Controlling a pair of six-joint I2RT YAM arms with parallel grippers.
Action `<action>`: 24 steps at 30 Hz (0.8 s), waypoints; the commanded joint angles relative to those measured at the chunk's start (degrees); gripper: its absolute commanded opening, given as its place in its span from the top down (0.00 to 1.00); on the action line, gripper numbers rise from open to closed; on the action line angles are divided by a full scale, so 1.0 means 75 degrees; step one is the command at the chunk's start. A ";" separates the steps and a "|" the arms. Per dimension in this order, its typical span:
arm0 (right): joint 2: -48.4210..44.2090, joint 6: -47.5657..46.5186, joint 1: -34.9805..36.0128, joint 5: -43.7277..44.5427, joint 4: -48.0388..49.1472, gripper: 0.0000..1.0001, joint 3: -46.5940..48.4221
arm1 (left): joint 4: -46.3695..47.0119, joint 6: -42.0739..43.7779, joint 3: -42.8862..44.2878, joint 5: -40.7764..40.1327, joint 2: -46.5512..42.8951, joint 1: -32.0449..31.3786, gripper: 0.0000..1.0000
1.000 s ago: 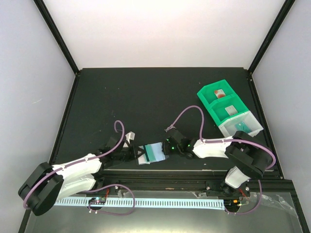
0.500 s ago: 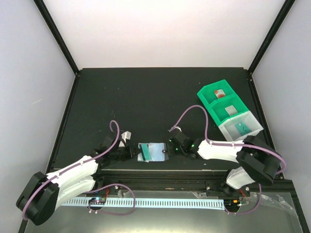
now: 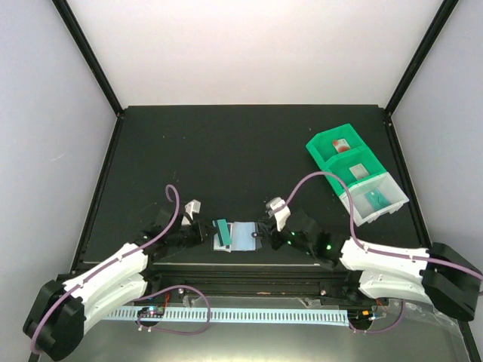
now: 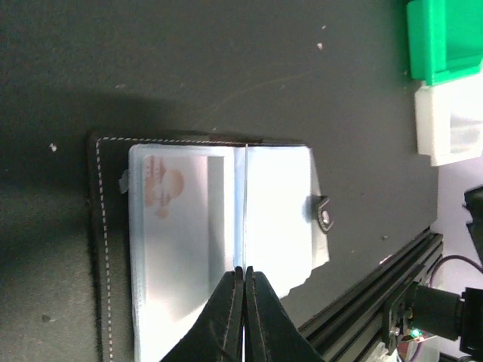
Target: Take the credit cards out of the card holder
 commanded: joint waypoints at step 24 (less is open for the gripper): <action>0.0384 -0.7678 0.1756 -0.0013 0.3859 0.60 -0.0813 | 0.0010 -0.2297 0.0531 0.1362 -0.1708 0.0397 0.98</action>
